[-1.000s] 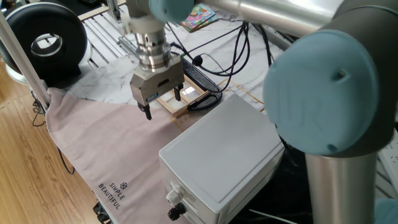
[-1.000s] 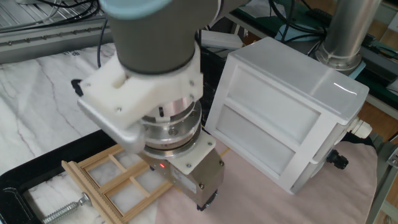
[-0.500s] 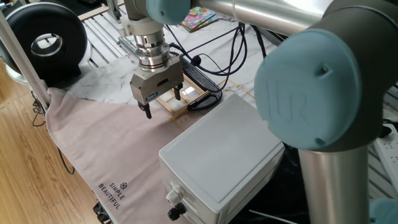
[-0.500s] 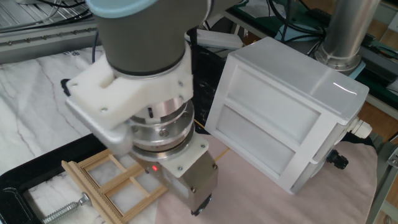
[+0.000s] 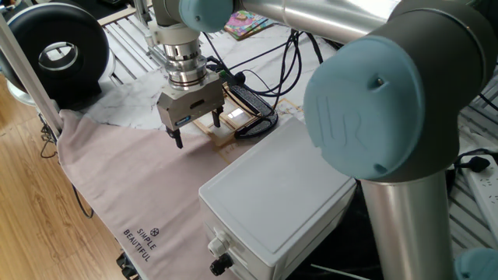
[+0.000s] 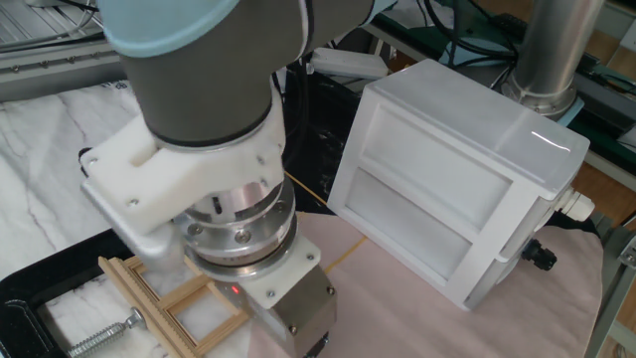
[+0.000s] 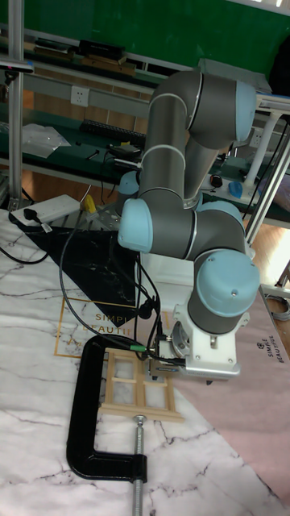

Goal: Open a sliding window

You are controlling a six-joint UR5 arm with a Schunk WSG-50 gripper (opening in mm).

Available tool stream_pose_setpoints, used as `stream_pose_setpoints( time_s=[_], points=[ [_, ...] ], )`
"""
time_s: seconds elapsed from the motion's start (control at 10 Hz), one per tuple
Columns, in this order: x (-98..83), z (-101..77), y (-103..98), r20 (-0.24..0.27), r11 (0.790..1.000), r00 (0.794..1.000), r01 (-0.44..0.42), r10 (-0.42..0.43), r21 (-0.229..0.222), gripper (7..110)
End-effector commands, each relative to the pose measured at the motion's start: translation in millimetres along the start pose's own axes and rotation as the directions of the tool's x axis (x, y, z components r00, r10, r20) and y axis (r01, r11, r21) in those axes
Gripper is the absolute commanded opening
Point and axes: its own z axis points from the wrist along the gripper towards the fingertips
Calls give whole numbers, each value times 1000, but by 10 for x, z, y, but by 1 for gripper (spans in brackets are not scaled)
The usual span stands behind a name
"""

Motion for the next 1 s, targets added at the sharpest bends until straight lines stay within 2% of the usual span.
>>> stream_pose_setpoints(
  time_s=[0.0,0.2,0.8,0.9],
  points=[
    [5,-83,82,-13,1000,1000,-18,18,-16,66],
    [-38,-73,50,-16,1000,1000,-14,14,-13,66],
    [13,-75,-40,-53,999,998,-30,31,17,66],
    [-11,-63,-24,-50,1000,998,-30,30,9,66]
  ],
)
